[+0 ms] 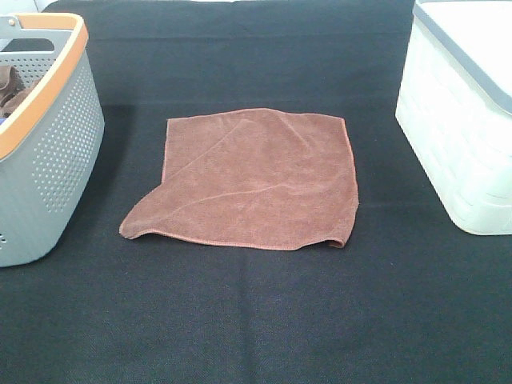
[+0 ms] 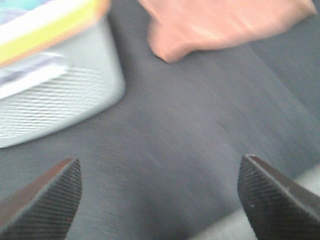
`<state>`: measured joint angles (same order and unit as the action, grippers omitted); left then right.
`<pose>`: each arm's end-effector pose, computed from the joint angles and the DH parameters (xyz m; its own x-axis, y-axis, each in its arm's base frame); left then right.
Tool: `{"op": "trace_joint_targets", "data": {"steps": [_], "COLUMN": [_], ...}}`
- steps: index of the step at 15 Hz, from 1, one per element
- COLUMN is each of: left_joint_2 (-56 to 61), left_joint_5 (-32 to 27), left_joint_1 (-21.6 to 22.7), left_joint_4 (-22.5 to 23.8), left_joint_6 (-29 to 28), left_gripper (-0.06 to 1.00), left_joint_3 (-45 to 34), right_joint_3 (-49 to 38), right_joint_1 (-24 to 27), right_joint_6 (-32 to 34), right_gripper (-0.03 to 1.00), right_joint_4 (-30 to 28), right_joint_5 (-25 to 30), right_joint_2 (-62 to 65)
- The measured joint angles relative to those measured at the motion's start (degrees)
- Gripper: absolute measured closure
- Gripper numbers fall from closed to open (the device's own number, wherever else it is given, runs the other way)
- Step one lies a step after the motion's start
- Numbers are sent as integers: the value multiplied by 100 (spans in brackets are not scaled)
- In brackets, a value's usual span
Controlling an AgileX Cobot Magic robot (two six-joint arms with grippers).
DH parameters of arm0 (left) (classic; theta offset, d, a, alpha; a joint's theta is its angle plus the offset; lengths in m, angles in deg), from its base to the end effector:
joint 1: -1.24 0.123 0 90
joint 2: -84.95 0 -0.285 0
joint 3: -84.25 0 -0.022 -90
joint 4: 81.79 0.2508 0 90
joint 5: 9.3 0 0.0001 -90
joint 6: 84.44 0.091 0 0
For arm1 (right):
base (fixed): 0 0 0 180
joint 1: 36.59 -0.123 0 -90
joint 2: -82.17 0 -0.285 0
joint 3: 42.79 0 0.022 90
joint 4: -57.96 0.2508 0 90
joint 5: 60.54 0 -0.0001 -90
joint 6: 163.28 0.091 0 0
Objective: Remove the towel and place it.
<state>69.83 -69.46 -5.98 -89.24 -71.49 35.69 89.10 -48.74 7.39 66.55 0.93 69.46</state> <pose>0.0137 -0.0121 0.2781 -0.5074 0.2249 -0.8318 0.3031 0.9502 0.0720 0.0040 0.0131 0.2793 -0.4874 -0.1969 -0.8507 -0.3631 0.9317 -0.0076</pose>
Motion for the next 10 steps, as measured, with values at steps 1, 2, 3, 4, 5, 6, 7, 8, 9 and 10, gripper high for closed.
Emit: {"op": "trace_joint_targets", "data": {"steps": [1, 2, 3, 4, 5, 6, 7, 8, 9, 10], "left_joint_2": [0, 418, 676, 751, 756, 756, 756, 756, 756, 756], "left_joint_5": [0, 0, -6, -23, -11, 0, 0, 0, 0, 0], "left_joint_1": [0, 309, 470, 527, 527, 527, 527, 527, 527, 527], "left_joint_4": [0, 0, 11, 6, -6, -6, -6, -6, -6, -6], "left_joint_6": [0, 0, 0, 0, 0, 0, 0, 0, 0, 0], "left_gripper": [13, 13, 13, 13, 13, 13, 13, 13, 13, 13], "left_joint_3": [0, 0, 11, 11, 11, 11, 11, 11, 11, 11], "right_joint_3": [0, 0, 0, 0, 0, 0, 0, 0, -6, -17], "right_joint_1": [0, 298, 504, 733, 848, 894, 900, 900, 900, 900], "right_joint_6": [0, 0, 0, 0, 0, 0, 6, 6, 6, 6], "right_gripper": [20, 20, 20, 20, 20, 20, 20, 20, 20, 20], "right_joint_4": [0, 0, 0, 0, 0, 17, 57, 97, 115, 138], "right_joint_5": [0, 0, 0, 0, 0, -17, -23, -17, -23, -23], "right_joint_2": [0, 0, 0, 11, 57, 183, 453, 504, 516, 521]}}
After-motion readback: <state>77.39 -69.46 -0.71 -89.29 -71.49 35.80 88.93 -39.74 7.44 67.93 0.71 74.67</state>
